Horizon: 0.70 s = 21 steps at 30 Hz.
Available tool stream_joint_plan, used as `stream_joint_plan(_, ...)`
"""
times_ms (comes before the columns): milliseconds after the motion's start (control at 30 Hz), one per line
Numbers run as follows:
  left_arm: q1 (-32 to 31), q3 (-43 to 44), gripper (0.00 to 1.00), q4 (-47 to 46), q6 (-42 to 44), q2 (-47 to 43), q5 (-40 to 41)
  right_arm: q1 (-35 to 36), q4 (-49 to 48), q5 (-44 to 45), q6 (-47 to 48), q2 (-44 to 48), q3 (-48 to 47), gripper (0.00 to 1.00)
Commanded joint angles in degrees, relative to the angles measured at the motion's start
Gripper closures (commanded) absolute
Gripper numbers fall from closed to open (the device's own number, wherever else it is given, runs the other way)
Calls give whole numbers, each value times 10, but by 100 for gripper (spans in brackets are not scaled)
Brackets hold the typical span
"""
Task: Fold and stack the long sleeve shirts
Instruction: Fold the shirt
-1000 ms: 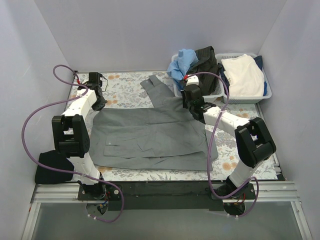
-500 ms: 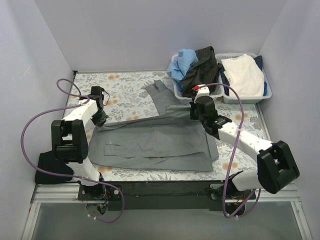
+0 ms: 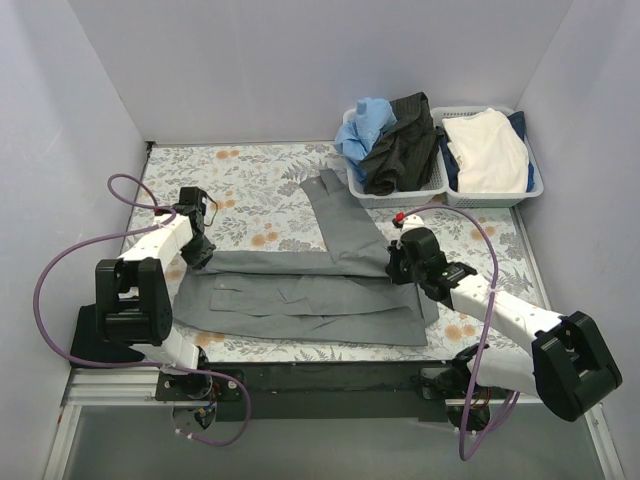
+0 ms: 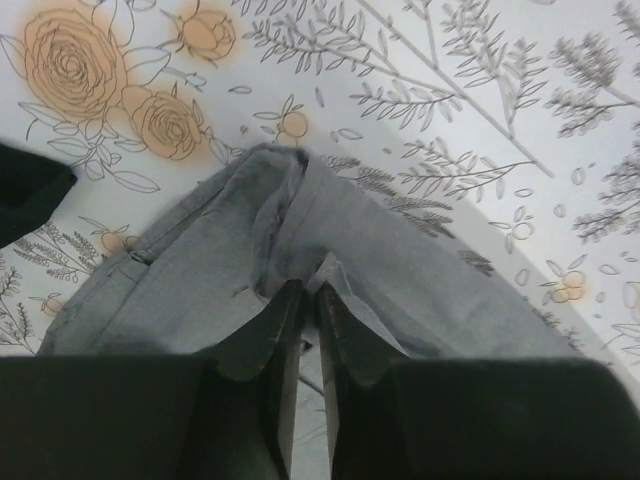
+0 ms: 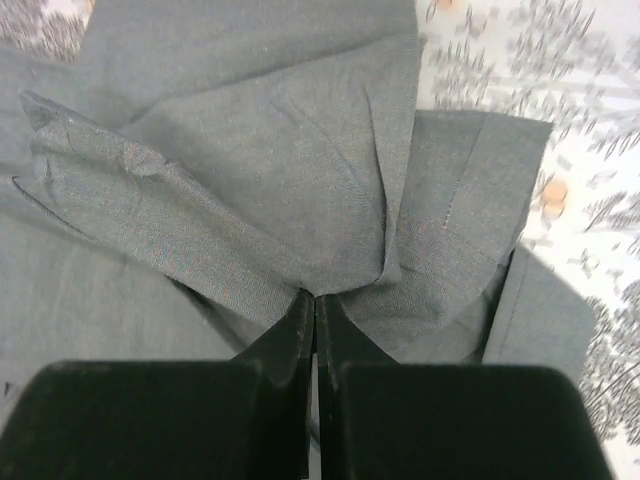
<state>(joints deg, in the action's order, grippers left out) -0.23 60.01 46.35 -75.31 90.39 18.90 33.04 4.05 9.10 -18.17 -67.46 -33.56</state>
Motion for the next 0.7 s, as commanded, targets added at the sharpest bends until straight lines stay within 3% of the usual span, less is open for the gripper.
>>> stream_joint_plan(0, 1, -27, 79, 7, -36, -40, 13, 4, 52, -27, -20, 31, 22, 99)
stream_joint_plan(33, 1, -32, 63, 8, -41, -45, 18, 6, 66, -29, -20, 32, 23, 99)
stream_joint_plan(100, 1, -32, 53, 12, -53, -50, 28, 11, 77, -29, -21, 35, 26, 99)
stream_joint_plan(133, 1, -27, 40, 14, -56, -57, 36, 11, 91, -31, -21, 34, 27, 98)
stream_joint_plan(167, 1, -24, 38, 19, -62, -62, 49, 12, 100, -33, -21, 31, 26, 90)
stream_joint_plan(233, 1, -9, 36, 17, -64, -79, 56, 13, 114, -35, -20, 33, 24, 79)
stream_joint_plan(367, 1, 6, 40, -19, -44, -111, 24, 14, 148, -23, -12, 62, 24, 67)
stream_joint_plan(567, 1, -17, 49, -78, -14, -112, -123, 15, 185, 13, -11, 118, 3, 62)
stream_joint_plan(667, 1, -30, 50, -91, -16, -102, -155, 14, 191, 50, -14, 136, -16, 62)
